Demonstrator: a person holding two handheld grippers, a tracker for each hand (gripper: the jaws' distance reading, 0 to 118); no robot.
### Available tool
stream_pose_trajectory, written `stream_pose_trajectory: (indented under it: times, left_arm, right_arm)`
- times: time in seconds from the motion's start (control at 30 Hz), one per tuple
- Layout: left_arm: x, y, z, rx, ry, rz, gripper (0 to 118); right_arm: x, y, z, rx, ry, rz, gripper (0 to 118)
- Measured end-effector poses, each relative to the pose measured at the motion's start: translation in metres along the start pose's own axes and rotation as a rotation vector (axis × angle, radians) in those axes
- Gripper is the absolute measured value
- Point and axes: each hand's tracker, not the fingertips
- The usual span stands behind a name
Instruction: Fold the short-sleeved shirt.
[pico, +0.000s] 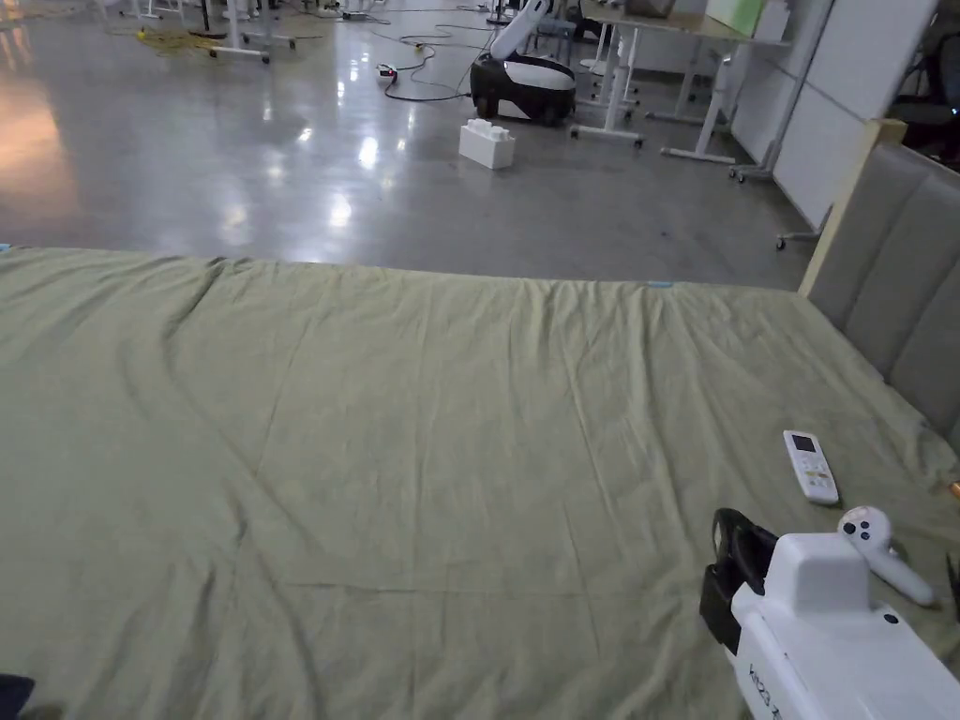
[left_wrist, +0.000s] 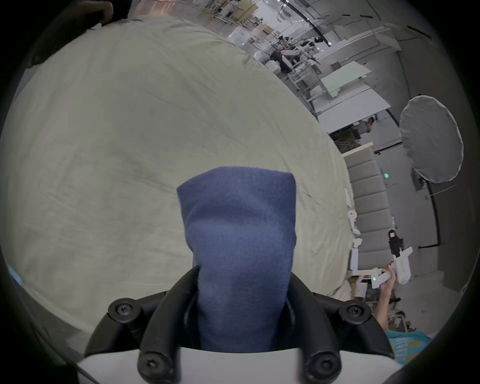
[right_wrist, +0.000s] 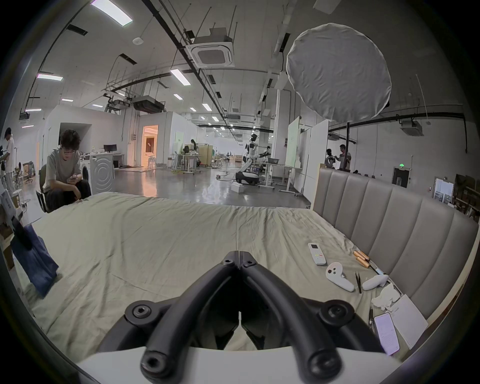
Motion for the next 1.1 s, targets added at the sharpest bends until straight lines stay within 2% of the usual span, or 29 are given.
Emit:
stream_pose_trajectory:
  times: [0.1, 0.2, 0.23, 0.37, 0.43, 0.5, 0.67, 0.8, 0.83, 0.93, 1.1]
  left_arm:
    - [-0.005, 0.007, 0.009, -0.027, 0.105, -0.038, 23]
    - [-0.009, 0.008, 0.005, -0.054, 0.302, -0.063, 29]
    - [-0.047, 0.026, 0.001, -0.065, 0.345, -0.071, 30]
    - [-0.059, 0.025, 0.001, -0.057, 0.364, -0.033, 47]
    - [-0.056, 0.022, 0.000, -0.042, 0.436, -0.066, 59]
    - [-0.055, 0.019, 0.000, -0.028, 0.492, -0.090, 65]
    - [-0.046, 0.024, 0.016, 0.014, 0.547, -0.048, 66]
    - [-0.026, 0.019, 0.024, 0.105, 0.758, -0.156, 66]
    - [-0.020, 0.017, 0.024, 0.142, 0.768, -0.166, 66]
    - [0.023, -0.002, 0.021, 0.276, 0.794, -0.217, 66]
    - [0.082, -0.033, -0.012, 0.394, 0.672, -0.295, 61]
  right_arm:
    - [-0.002, -0.008, -0.001, -0.022, -0.005, -0.008, 1]
    - [-0.006, -0.014, -0.002, -0.041, -0.006, -0.013, 1]
    - [-0.006, -0.016, -0.002, -0.044, -0.005, -0.015, 1]
    - [-0.009, -0.019, -0.003, -0.054, -0.002, -0.014, 1]
    - [-0.010, -0.020, -0.004, -0.058, 0.000, -0.015, 1]
    - [-0.011, -0.020, -0.004, -0.062, 0.001, -0.016, 1]
    - [-0.014, -0.020, -0.003, -0.066, 0.011, -0.019, 1]
    - [-0.018, -0.020, -0.002, -0.067, 0.021, -0.018, 1]
    - [-0.019, -0.020, -0.002, -0.067, 0.025, -0.018, 1]
    - [-0.025, -0.022, -0.001, -0.067, 0.038, -0.020, 1]
    - [-0.034, -0.023, -0.002, -0.070, 0.068, -0.024, 1]
